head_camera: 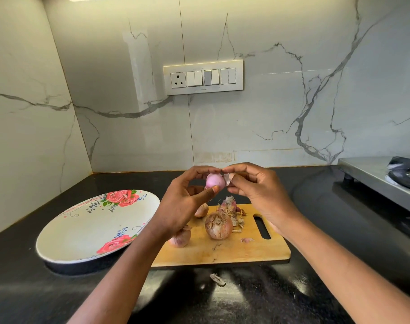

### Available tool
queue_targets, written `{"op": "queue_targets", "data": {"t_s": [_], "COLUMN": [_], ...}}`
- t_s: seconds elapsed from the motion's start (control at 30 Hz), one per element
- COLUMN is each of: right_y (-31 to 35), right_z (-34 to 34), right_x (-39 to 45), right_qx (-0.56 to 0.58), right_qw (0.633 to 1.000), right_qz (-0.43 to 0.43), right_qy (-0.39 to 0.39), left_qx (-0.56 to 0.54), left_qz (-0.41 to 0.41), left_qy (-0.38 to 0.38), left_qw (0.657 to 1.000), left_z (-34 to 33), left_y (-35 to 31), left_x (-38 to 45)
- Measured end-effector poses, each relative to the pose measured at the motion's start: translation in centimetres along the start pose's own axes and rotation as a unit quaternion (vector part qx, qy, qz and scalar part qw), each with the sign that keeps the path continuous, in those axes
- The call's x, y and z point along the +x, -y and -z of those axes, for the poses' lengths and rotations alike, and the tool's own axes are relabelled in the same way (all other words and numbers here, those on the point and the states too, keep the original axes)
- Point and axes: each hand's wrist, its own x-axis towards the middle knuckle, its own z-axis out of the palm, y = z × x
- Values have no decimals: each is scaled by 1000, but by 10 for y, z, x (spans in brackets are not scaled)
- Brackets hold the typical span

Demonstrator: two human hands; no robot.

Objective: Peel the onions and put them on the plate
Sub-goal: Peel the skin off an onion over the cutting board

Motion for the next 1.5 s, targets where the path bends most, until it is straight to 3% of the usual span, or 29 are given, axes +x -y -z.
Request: {"op": "queue_targets", "data": {"t_s": [0.37, 0.67, 0.8, 0.9, 1.0, 1.13, 1.33, 1.5], "right_y": [4, -1, -10, -16, -20, -25, 0, -4], "right_z": [-3, -3, 7, 14, 13, 13, 4, -1], "right_x": [-2, 1, 4, 4, 3, 0, 0, -2], "right_qx": [45, 10, -96, -209, -337, -387, -184, -178], "right_qw": [999, 999, 994, 978, 939, 917, 979, 975], "right_qz": [-12, -13, -4, -19, -23, -6, 82, 132], "right_qy": [-16, -50, -47, 21, 73, 92, 25, 13], "left_qx": [-74, -172, -265, -292, -283, -213, -211, -197], "left_qz": [21, 64, 72, 82, 97, 98, 77, 61], "left_qy": [3, -1, -52, -72, -80, -75, -55, -37], "left_qw": [997, 983, 960, 950, 951, 969, 973, 978], "left_z": [-2, -5, 1, 5, 3, 3, 4, 1], "left_y": [-4, -3, -8, -10, -8, -7, -7, -6], "left_x": [0, 0, 2, 2, 2, 2, 0, -1]}}
